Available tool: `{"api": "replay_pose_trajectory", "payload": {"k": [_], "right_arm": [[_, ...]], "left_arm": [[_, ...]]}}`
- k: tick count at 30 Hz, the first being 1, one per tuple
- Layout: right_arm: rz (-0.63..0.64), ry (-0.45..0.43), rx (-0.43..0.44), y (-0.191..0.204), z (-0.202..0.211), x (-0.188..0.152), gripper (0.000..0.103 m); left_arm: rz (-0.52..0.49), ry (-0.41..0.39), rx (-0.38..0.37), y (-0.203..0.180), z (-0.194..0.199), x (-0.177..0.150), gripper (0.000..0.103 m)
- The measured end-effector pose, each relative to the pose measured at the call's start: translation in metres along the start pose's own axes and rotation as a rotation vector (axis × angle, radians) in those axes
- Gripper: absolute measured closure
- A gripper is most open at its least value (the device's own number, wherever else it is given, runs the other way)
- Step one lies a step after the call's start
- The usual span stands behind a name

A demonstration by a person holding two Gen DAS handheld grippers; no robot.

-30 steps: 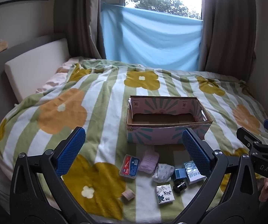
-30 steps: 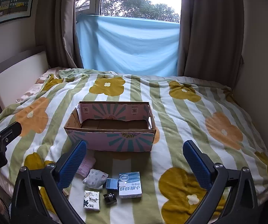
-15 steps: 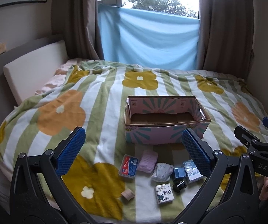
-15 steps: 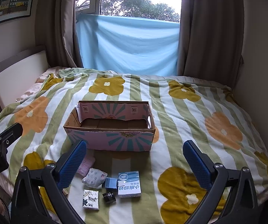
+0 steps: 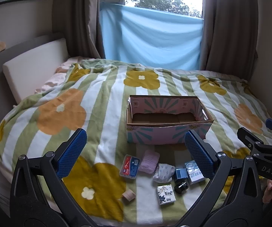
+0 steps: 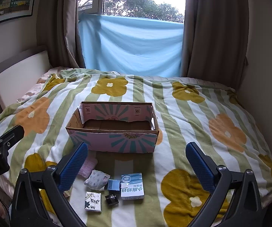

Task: Organize objects

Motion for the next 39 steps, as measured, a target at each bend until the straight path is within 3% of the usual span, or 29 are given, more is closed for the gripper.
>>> {"api": "replay_pose_trajectory", "payload": {"k": [39], "right_arm": [[0.022,-0.015,0.020,0.0034,0.0019,0.0067,0.001]], "left_arm": [[0.035,-0.010,0.042,-0.0001,0.0004,0.0058,0.000]]}}
Point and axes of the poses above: each gripper's, at about its wrist camera, not at the fingertips, and z roughly against the way its jaws point, y to its left, x to its top, the point moved 1 cm from there along -z, roughly the way its jaws point, and after that the axes turned 7 degrees about z, right-handed, at the moved point
